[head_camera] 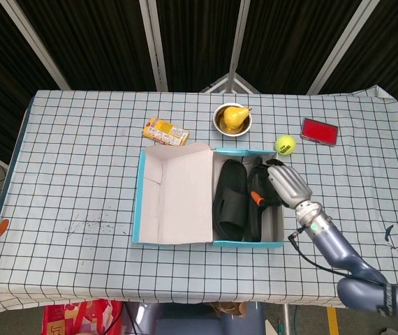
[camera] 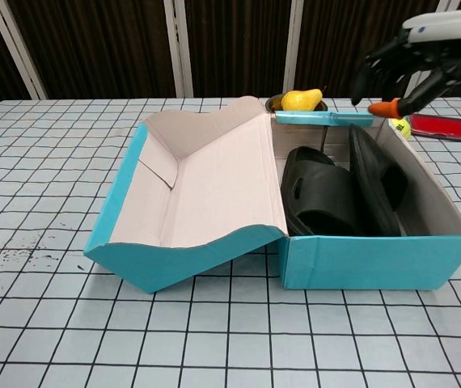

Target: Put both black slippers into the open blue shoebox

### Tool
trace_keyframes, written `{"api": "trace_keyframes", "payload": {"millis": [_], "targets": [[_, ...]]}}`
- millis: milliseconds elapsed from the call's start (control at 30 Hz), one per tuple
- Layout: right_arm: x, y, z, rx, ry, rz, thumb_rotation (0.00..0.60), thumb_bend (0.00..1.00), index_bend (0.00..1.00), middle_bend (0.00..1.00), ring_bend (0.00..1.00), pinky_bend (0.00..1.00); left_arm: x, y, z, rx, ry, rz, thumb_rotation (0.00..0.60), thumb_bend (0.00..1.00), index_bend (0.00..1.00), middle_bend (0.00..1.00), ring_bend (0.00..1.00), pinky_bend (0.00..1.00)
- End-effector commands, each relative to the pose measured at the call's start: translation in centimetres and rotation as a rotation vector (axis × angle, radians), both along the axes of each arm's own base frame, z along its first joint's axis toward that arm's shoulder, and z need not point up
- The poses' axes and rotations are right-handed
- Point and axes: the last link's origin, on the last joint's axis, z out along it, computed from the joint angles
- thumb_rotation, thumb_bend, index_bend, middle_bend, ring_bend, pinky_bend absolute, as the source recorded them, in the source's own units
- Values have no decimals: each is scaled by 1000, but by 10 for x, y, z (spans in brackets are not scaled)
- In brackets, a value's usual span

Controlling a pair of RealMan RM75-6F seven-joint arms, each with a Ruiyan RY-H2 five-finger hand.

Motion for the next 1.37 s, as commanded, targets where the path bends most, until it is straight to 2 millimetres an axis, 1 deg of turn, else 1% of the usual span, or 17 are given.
{"api": "trace_keyframes", "payload": {"millis": [33, 67, 167, 267, 300, 367, 500, 533, 600, 767, 833, 933, 1000, 1133, 1367], "targets": [[-21, 36, 27, -62, 51, -13, 600, 414, 378, 255, 335, 140, 2, -3, 3, 3, -9, -13, 600, 382, 44, 0, 0, 68], [-30, 47, 31, -83, 85, -18, 600, 414, 349, 228, 290, 140, 4, -5, 4, 5, -15, -20, 600, 382, 44, 0, 0, 68], [-52, 76, 37, -158, 146, -45, 600, 413, 306, 186, 209, 140, 7, -12, 10, 12, -34, -37, 600, 382, 43, 0, 0, 68], [-68, 99, 39, -232, 172, -60, 600, 413, 291, 178, 173, 140, 9, -18, 15, 18, -50, -46, 600, 382, 37, 0, 0, 68], [-77, 113, 39, -269, 194, -66, 600, 413, 291, 178, 167, 140, 11, -21, 17, 20, -60, -52, 600, 382, 36, 0, 0, 68], [-86, 131, 38, -318, 223, -61, 600, 413, 291, 178, 161, 134, 11, -24, 19, 12, -69, -54, 600, 382, 34, 0, 0, 68], [-101, 158, 37, -386, 276, -53, 600, 414, 291, 178, 157, 105, 13, -30, 22, 5, -79, -59, 600, 382, 32, 0, 0, 68], [-109, 170, 38, -408, 308, -63, 600, 413, 291, 178, 156, 103, 14, -34, 24, 12, -81, -66, 600, 382, 31, 0, 0, 68], [-117, 183, 38, -427, 344, -71, 600, 413, 291, 178, 152, 102, 17, -38, 26, 18, -80, -79, 600, 382, 31, 0, 0, 68], [-139, 199, 42, -415, 453, -129, 600, 413, 291, 168, 131, 89, 22, -49, 31, 34, -81, -99, 600, 382, 30, 0, 0, 68], [-145, 201, 44, -416, 469, -149, 600, 412, 291, 157, 110, 79, 23, -53, 33, 42, -81, -101, 600, 382, 30, 0, 0, 68], [-152, 203, 46, -430, 476, -166, 600, 413, 291, 156, 107, 77, 24, -59, 37, 59, -80, -102, 600, 382, 30, 0, 0, 68], [-154, 204, 45, -441, 468, -159, 600, 413, 291, 156, 107, 77, 24, -60, 39, 68, -75, -104, 600, 382, 30, 0, 0, 68], [-154, 202, 43, -458, 436, -138, 600, 412, 291, 154, 107, 77, 24, -58, 35, 55, -64, -104, 600, 382, 30, 0, 0, 68], [-155, 199, 48, -458, 439, -139, 600, 413, 291, 149, 107, 77, 27, -55, 30, 34, -56, -115, 600, 382, 30, 0, 0, 68]]}}
